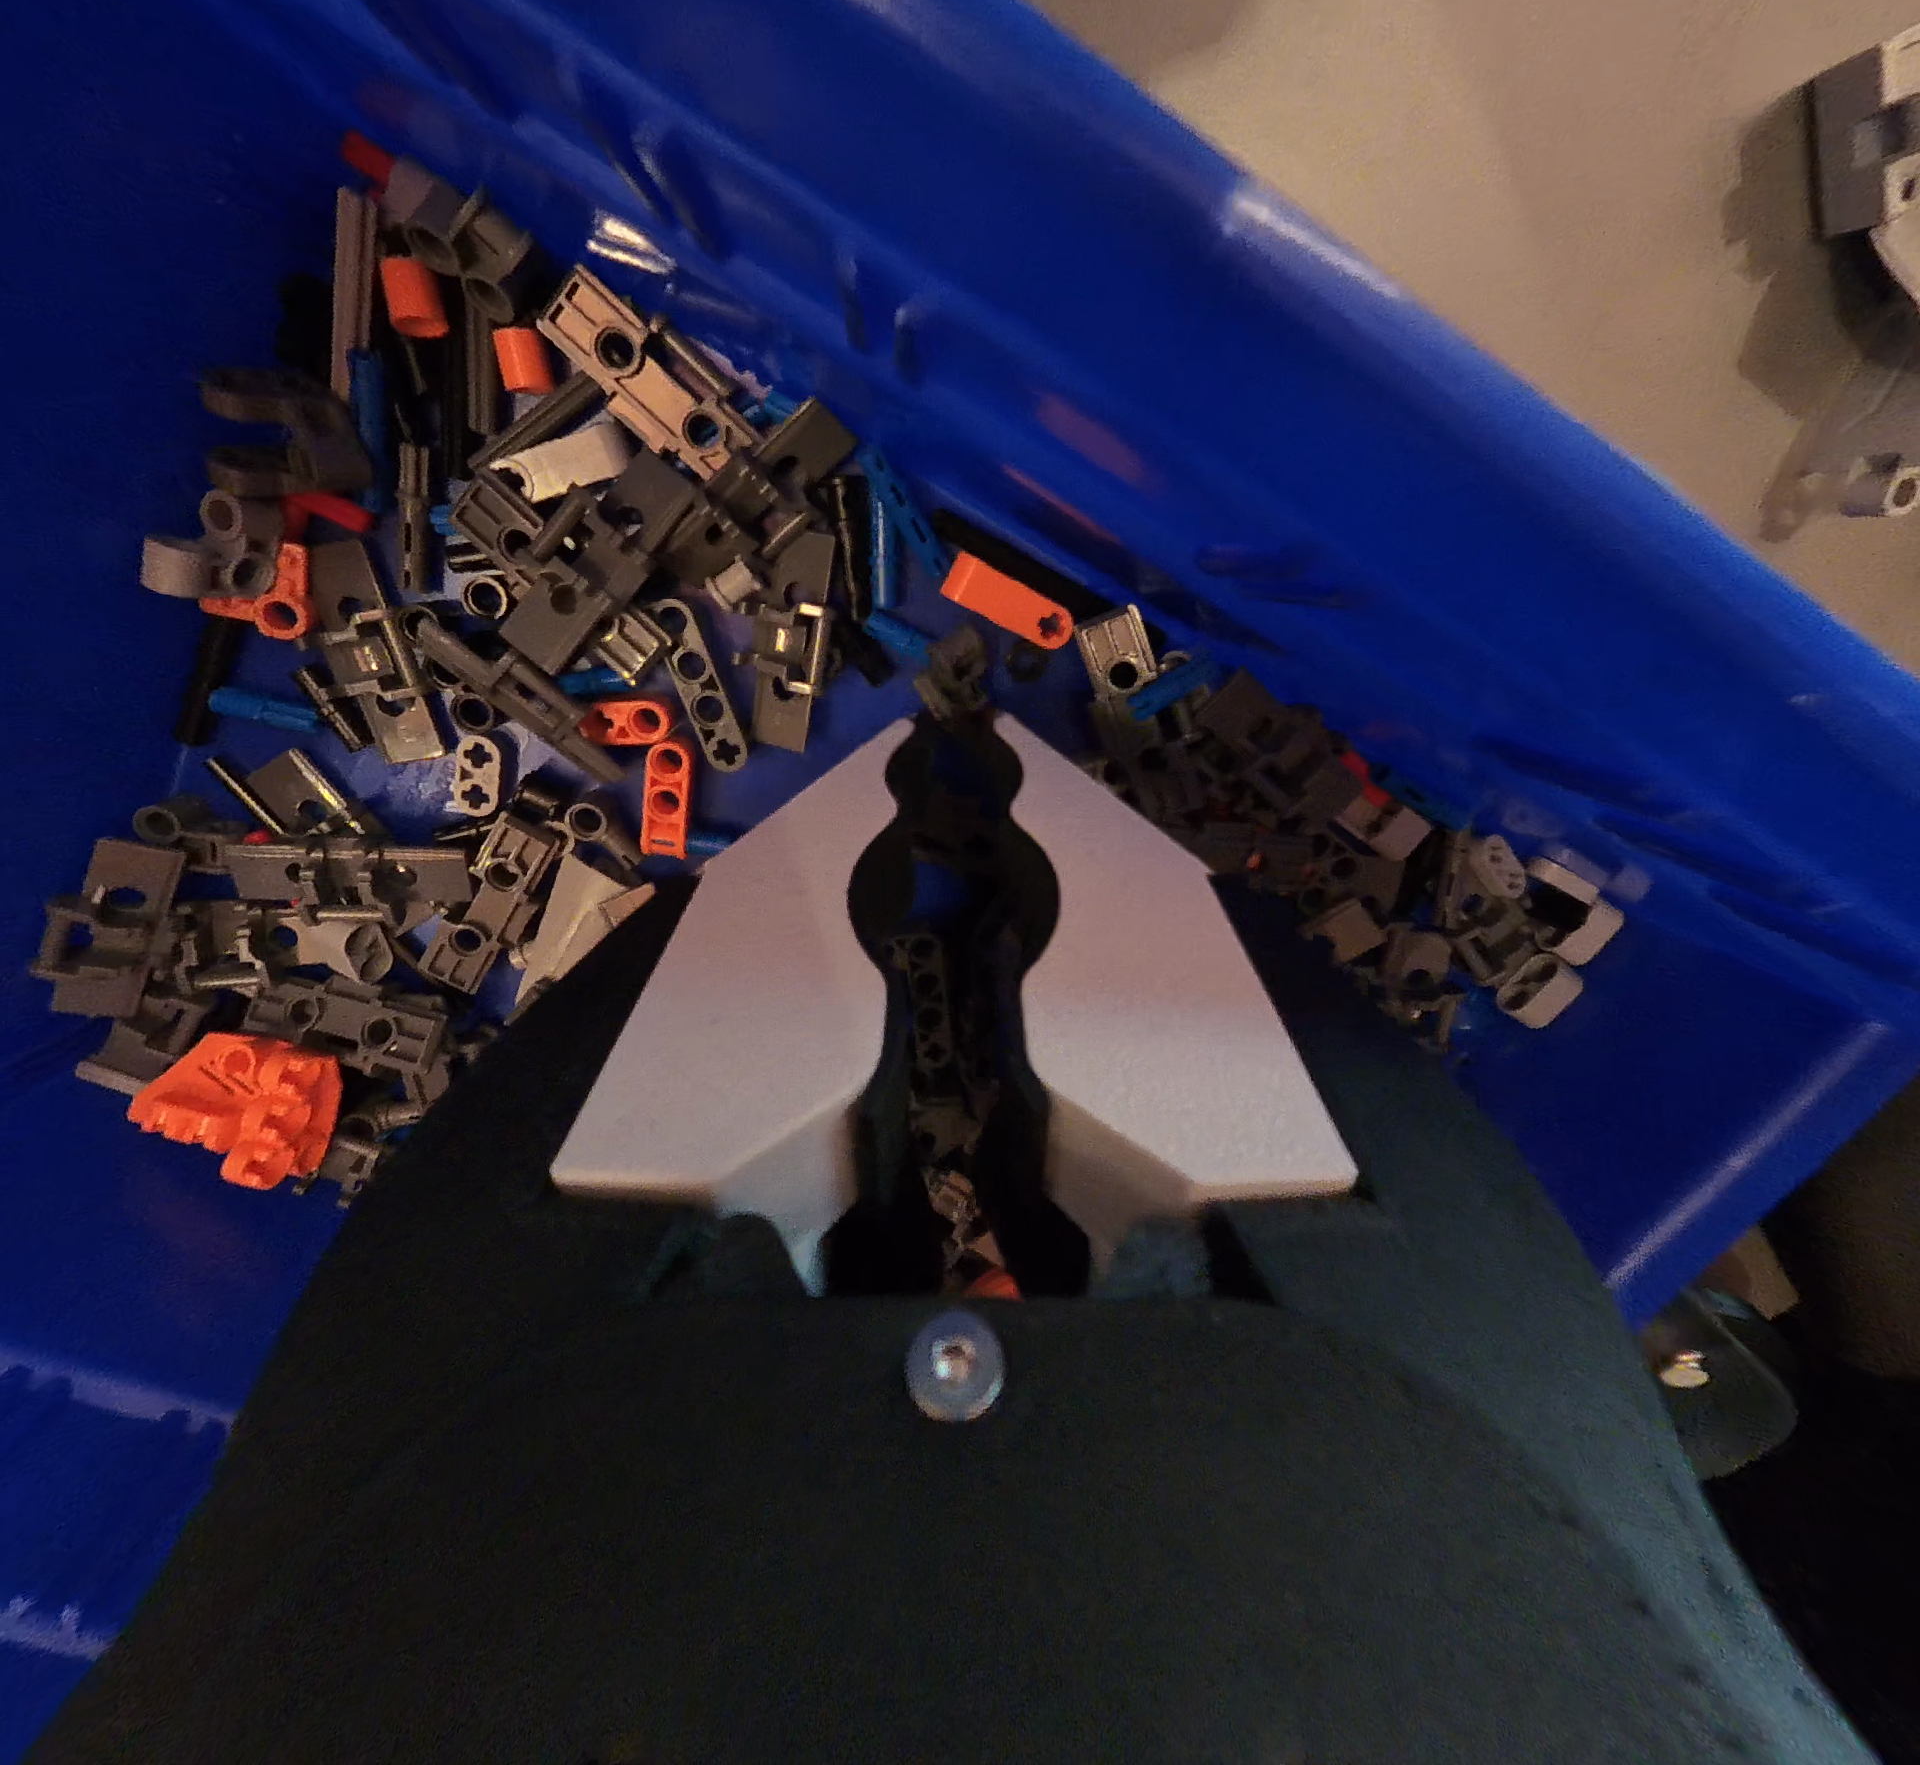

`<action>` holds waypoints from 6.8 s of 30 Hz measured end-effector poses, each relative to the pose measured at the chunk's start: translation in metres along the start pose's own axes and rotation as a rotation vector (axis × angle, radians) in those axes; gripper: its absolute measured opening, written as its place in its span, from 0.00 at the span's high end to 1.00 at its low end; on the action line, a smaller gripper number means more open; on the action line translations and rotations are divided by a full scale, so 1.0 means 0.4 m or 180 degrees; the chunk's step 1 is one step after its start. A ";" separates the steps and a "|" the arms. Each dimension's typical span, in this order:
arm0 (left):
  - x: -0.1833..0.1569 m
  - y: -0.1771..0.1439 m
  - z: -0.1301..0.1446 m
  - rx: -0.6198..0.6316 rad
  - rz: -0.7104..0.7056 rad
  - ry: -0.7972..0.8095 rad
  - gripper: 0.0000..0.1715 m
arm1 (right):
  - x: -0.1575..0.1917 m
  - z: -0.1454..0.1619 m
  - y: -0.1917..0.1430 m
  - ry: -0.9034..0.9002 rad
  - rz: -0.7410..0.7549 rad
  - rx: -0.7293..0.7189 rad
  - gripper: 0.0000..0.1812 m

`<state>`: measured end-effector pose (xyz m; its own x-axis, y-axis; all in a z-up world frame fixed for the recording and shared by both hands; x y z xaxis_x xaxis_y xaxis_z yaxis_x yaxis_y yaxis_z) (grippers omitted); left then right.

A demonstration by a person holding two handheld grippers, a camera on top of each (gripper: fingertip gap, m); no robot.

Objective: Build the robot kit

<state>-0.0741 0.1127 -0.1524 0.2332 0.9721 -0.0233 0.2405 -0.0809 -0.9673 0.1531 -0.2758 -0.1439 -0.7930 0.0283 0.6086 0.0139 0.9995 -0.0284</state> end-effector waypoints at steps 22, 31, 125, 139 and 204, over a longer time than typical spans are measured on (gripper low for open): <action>-0.193 -0.316 -0.129 -0.0963 0.0066 0.0931 0.98 | -0.003 0.001 0.005 0.0021 0.0047 0.0044 0.87; -0.585 -0.113 -0.297 -0.0909 0.0852 0.1694 0.98 | -0.005 0.001 0.005 0.0046 0.0044 0.0055 0.87; 0.141 -0.009 -0.028 0.0043 0.0230 0.0561 0.91 | -0.003 -0.001 -0.001 0.0041 0.0000 -0.0016 0.88; 0.172 0.011 -0.092 -0.0372 0.0038 0.0601 0.63 | -0.003 -0.001 -0.003 0.0036 0.0002 -0.0033 0.88; 0.159 -0.137 0.046 -0.0306 -0.0451 0.0489 0.80 | -0.004 0.000 0.001 0.0041 0.0028 0.0002 0.88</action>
<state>-0.0897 0.1830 -0.1056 0.3298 0.9309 0.1569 0.3680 0.0263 -0.9295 0.1545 -0.2756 -0.1448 -0.7849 0.0374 0.6184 0.0205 0.9992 -0.0344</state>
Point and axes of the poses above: each gripper's, where its closed fingertips meet, y out along the fingers, z out of its underside, x = y × z across the jaws, the point moved 9 cm from there along -y, back along the fingers, and after that the axes turned 7 degrees about y, right-handed, at the moved point
